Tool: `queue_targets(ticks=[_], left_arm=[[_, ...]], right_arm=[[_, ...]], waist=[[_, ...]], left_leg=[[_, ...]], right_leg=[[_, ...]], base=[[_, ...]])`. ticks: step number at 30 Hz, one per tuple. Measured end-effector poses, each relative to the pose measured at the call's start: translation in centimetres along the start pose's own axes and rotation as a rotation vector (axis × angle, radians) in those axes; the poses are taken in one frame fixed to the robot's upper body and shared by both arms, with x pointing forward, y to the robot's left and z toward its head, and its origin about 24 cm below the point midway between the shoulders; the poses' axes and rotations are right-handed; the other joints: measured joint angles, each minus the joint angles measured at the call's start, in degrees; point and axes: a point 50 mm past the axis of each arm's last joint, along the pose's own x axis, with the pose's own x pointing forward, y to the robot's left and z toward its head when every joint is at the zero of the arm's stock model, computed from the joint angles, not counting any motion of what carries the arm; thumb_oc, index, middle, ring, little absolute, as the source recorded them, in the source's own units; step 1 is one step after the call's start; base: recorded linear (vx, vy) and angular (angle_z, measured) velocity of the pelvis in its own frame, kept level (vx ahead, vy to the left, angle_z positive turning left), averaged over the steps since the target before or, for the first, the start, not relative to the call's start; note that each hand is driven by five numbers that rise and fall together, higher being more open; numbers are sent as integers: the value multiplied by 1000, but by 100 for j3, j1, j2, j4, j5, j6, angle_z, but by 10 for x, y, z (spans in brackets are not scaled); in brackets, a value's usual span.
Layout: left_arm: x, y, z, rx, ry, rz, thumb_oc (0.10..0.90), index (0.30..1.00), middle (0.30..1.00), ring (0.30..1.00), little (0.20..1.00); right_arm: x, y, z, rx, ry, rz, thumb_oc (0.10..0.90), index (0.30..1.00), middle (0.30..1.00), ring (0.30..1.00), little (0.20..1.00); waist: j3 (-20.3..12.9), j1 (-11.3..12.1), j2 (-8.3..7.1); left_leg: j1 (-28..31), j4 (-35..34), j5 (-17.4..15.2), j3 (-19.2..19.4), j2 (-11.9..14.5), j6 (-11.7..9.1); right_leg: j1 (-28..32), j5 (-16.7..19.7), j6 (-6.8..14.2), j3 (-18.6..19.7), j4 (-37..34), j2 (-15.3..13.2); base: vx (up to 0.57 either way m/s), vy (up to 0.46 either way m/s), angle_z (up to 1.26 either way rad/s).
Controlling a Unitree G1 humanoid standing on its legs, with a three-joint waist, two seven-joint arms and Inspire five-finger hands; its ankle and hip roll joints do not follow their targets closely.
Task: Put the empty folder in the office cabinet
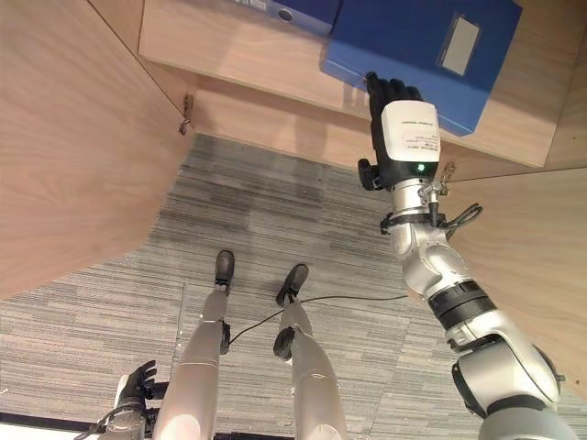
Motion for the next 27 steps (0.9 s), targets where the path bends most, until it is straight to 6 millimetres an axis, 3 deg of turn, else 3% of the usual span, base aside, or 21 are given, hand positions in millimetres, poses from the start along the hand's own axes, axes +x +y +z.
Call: queue_targets(ticks=[5,12,17,21,27], left_arm=[[0,2,-1,1,2,4,800,900,900,900,900],[0,3,-2,2,-1,6,800,900,900,900,900],[0,3,-3,7,6,4,800,900,900,900,900],[1,7,-2,16,1,1,800,900,900,900,900],[5,26,1,39,-9,-6,800,900,900,900,900]], right_arm=[[8,-1,0,-7,7,2,800,900,900,900,900],[0,10,-9,-25,39,57,800,900,900,900,900],[17,6,-5,-4,50,69,800,900,900,900,900],[35,3,5,143,49,170,800,900,900,900,900],[71,-32,-10,343,140,213,800,900,900,900,900]], waist=[[4,3,6],[5,22,7],[5,46,8],[5,76,7],[4,118,7]], left_leg=[[-1,4,-24,-8,24,-12],[-51,19,-18,-72,23,-21],[-70,18,-16,-63,24,-21],[-88,18,-17,-93,43,-28],[-105,24,-6,-107,49,-54]], right_leg=[[12,-25,0,11,-37,21],[-34,-43,20,-1,-1,-5],[-40,-21,13,2,-44,21],[-38,-18,7,-14,-55,45],[-37,8,14,-29,-81,54]], base=[[4,0,0],[18,-6,1],[0,0,0],[9,-41,1],[0,0,0]])
